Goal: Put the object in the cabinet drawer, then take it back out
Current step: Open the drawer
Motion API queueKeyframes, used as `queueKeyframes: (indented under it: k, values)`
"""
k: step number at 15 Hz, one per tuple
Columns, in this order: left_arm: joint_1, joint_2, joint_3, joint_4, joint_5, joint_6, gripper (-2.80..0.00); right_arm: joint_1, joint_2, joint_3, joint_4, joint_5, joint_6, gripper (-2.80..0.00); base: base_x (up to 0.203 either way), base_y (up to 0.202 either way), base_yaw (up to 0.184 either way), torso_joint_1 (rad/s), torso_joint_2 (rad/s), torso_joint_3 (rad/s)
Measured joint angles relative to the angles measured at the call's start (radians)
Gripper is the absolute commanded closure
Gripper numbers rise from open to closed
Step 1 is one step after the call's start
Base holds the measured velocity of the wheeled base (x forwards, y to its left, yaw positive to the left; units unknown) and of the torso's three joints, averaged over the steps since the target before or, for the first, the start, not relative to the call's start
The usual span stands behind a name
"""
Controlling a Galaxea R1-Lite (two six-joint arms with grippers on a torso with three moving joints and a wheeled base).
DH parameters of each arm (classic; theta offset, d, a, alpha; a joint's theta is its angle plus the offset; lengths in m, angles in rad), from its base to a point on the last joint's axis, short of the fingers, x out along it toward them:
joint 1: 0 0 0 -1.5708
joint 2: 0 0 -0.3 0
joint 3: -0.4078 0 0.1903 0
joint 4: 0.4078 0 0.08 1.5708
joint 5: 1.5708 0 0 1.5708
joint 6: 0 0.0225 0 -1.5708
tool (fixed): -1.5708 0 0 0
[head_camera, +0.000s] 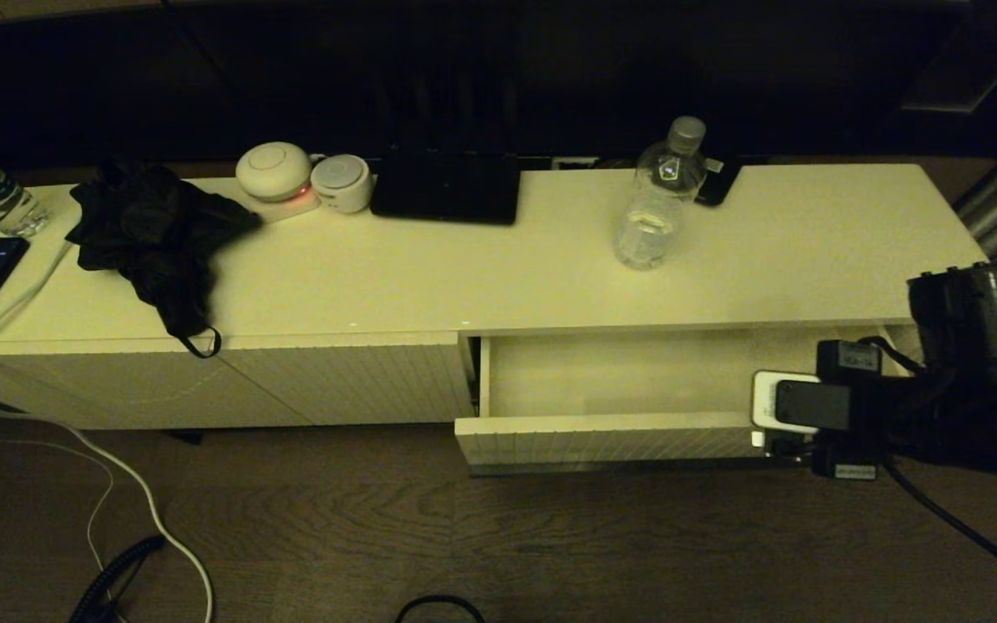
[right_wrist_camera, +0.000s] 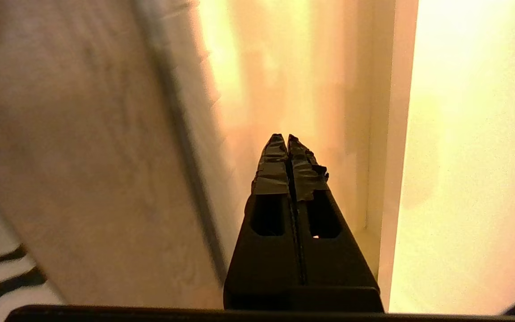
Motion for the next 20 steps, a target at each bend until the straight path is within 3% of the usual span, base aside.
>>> queueKeyframes:
  k: [4, 10, 20]
  values:
    - [0.000, 0.000, 0.000, 0.000, 0.000, 0.000, 0.00, 0.000, 0.183, -0.096, -0.114, -0.022, 0.012, 0.00, 0.000, 0.000, 0.000, 0.000, 0.00, 0.000]
    - [0.000, 0.000, 0.000, 0.000, 0.000, 0.000, 0.00, 0.001, 0.321, -0.238, -0.121, -0.070, 0.053, 0.00, 0.000, 0.000, 0.000, 0.000, 0.00, 0.000]
    - [0.000, 0.000, 0.000, 0.000, 0.000, 0.000, 0.00, 0.058, 0.288, -0.198, 0.022, -0.086, 0.060, 0.00, 0.000, 0.000, 0.000, 0.000, 0.00, 0.000]
